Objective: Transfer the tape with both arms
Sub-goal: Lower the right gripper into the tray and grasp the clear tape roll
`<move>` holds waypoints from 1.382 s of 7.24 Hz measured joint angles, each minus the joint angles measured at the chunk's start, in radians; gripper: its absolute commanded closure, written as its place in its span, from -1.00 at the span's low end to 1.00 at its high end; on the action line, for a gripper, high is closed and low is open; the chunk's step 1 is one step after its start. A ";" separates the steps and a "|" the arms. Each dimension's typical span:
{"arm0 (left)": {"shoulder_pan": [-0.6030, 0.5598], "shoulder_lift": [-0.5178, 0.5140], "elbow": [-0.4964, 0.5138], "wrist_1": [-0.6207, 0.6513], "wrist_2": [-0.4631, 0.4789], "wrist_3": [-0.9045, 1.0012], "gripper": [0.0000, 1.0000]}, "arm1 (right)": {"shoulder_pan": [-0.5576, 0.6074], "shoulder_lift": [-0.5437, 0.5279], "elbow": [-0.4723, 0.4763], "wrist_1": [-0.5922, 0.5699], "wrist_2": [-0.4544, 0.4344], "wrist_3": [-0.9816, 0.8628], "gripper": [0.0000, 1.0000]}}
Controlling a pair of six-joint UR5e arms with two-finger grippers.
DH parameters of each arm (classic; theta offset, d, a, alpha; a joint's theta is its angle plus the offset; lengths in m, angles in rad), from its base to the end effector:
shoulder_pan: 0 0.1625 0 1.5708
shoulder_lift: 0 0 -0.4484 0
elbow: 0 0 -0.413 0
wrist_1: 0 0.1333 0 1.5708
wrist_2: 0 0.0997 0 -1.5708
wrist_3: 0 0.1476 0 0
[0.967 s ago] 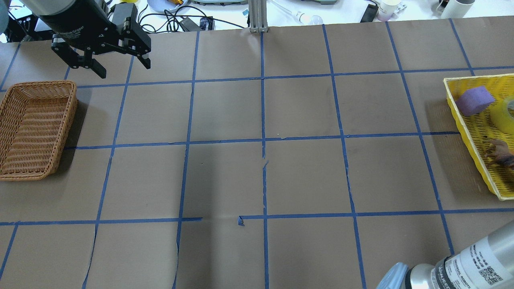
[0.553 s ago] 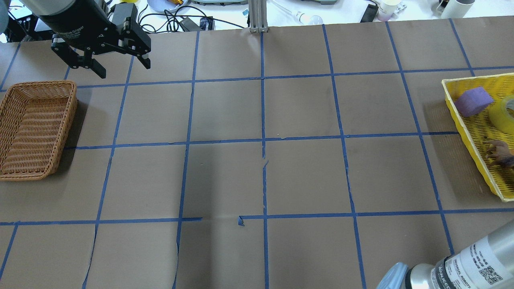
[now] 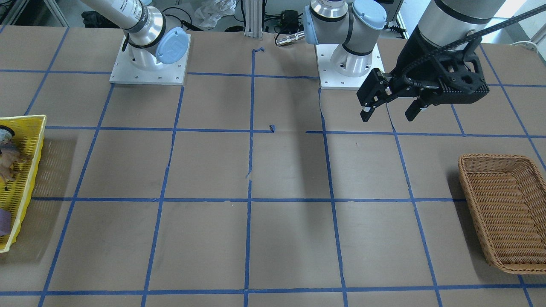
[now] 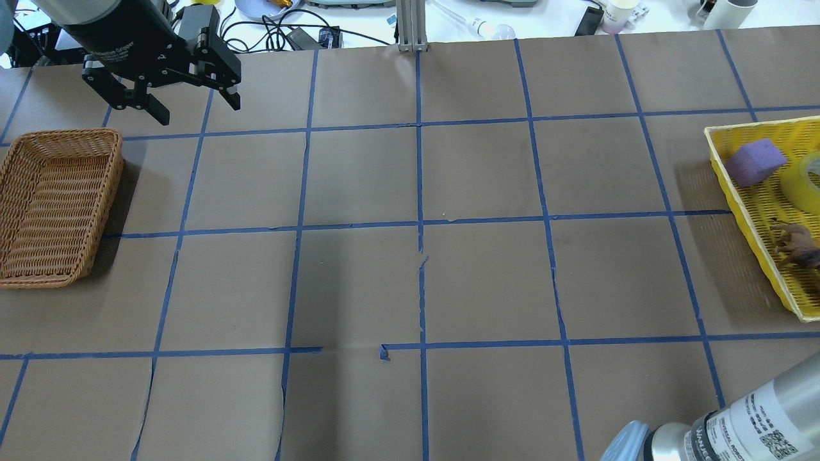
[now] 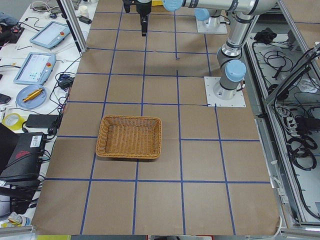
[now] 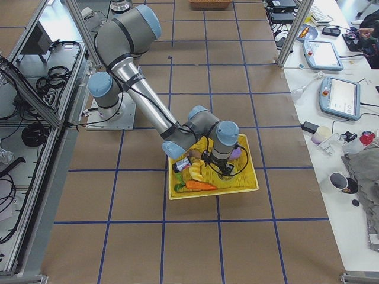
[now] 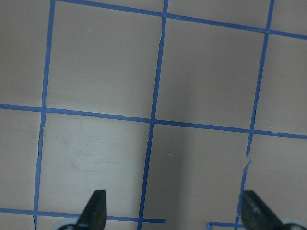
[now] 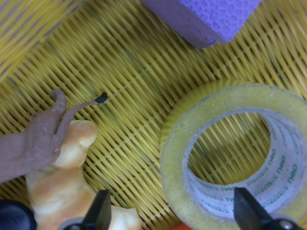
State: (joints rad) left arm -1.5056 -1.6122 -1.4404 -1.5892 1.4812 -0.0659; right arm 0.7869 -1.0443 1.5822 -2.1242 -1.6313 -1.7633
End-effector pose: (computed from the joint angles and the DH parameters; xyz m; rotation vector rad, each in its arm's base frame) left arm -0.1110 -0.5481 0.5076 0.1950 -3.0439 0.1076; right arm -0.3934 -0.5708 0.1928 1.4612 -2.7430 -0.0829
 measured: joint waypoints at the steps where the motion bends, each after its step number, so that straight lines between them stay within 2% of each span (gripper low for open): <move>1: 0.000 0.000 0.000 0.000 0.000 0.000 -1.00 | 0.005 0.002 -0.001 -0.003 0.001 -0.029 -0.82; 3: 0.001 0.000 0.000 0.000 0.000 0.000 -1.00 | 0.007 0.016 -0.003 -0.018 0.002 -0.091 -0.77; 4: 0.001 0.000 0.000 0.000 0.000 0.000 -1.00 | 0.008 0.024 -0.003 -0.021 0.002 -0.100 -0.58; 5: 0.001 0.000 0.000 0.000 0.000 0.000 -1.00 | 0.008 0.028 -0.002 -0.023 0.002 -0.104 -0.05; 6: 0.001 0.000 0.000 0.000 0.000 0.000 -1.00 | 0.008 0.030 0.000 -0.023 0.002 -0.105 0.65; 7: 0.001 0.001 0.000 0.000 0.001 0.000 -1.00 | 0.008 0.032 0.000 -0.023 0.001 -0.104 1.00; 10: 0.001 0.000 0.000 0.000 0.001 0.000 -1.00 | 0.008 0.004 -0.001 -0.012 -0.013 -0.086 1.00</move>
State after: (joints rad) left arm -1.5049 -1.6119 -1.4404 -1.5892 1.4818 -0.0660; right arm 0.7951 -1.0405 1.5814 -2.1359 -1.6442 -1.8490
